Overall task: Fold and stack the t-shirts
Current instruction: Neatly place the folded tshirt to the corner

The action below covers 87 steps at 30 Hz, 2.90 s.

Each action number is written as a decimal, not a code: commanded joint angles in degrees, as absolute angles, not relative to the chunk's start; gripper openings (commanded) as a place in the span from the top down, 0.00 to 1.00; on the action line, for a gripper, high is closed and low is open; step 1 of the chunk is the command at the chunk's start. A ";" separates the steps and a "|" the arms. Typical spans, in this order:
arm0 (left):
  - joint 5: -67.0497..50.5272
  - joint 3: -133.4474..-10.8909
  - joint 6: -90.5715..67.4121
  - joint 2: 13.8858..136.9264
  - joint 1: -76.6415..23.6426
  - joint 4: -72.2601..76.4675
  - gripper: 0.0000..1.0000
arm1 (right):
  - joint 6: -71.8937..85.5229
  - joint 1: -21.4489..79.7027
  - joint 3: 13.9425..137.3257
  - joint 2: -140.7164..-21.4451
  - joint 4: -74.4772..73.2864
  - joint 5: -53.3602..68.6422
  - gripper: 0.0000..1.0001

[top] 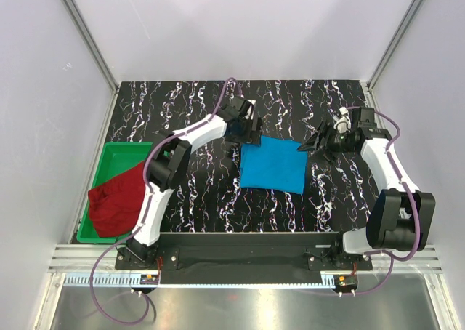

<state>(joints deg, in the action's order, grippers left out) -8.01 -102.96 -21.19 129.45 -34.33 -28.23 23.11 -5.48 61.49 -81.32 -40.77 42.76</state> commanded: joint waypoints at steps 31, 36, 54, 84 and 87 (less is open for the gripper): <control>-25.03 -95.99 -27.86 130.27 -31.30 -11.09 1.00 | 22.15 -3.96 59.24 -75.15 -42.45 42.80 0.34; -39.35 -94.30 -24.18 127.53 -25.76 -9.75 1.00 | 23.73 -3.96 57.92 -74.53 -42.01 44.29 0.34; -45.53 -125.14 -12.75 139.56 -4.66 -34.01 1.00 | 24.00 -2.90 58.53 -78.57 -43.07 43.59 0.33; -26.81 -141.50 2.45 145.02 16.43 -31.21 1.00 | 26.10 2.46 66.27 -94.74 -45.17 42.01 0.31; -25.32 -141.94 4.74 145.72 16.44 -29.01 1.00 | 26.19 2.64 66.44 -96.14 -45.88 41.57 0.31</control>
